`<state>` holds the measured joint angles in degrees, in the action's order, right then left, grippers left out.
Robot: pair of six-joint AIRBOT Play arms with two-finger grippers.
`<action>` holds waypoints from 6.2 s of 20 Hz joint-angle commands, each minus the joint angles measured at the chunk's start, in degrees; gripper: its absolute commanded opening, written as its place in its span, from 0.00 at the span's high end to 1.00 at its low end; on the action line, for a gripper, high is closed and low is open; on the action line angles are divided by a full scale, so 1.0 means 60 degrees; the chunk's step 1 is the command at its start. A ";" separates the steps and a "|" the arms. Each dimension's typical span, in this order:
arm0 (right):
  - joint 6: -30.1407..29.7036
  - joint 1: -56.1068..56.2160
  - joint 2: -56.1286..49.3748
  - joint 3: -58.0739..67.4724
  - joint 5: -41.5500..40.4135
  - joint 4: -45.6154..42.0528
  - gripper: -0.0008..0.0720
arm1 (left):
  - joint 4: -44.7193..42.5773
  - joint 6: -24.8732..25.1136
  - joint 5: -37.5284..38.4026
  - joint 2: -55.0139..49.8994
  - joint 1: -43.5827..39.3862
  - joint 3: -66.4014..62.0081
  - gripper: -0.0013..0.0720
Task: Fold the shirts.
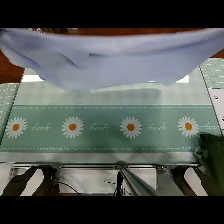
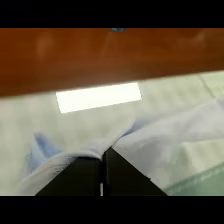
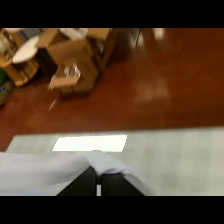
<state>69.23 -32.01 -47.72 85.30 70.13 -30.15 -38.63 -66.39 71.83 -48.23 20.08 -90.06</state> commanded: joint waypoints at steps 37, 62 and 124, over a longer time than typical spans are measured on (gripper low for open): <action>0.2284 0.1388 -0.5002 0.0681 0.0772 -0.4721 0.96 | -0.4200 -0.1960 -0.0637 -0.4291 -0.2149 0.1435 0.95; 0.1676 0.2856 -0.7187 0.0692 -0.0069 -0.5741 0.96 | -0.4069 -0.0907 0.0106 -0.7668 -0.2539 -0.0029 0.95; 0.0459 -0.0674 -0.3238 -0.4787 0.2408 -0.6309 0.26 | -0.2229 -0.0393 -0.0849 -0.3257 -0.1592 1.1114 0.94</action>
<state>70.00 -34.61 -67.68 58.89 82.63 -63.42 -51.68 -69.76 66.98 -67.31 10.39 -23.42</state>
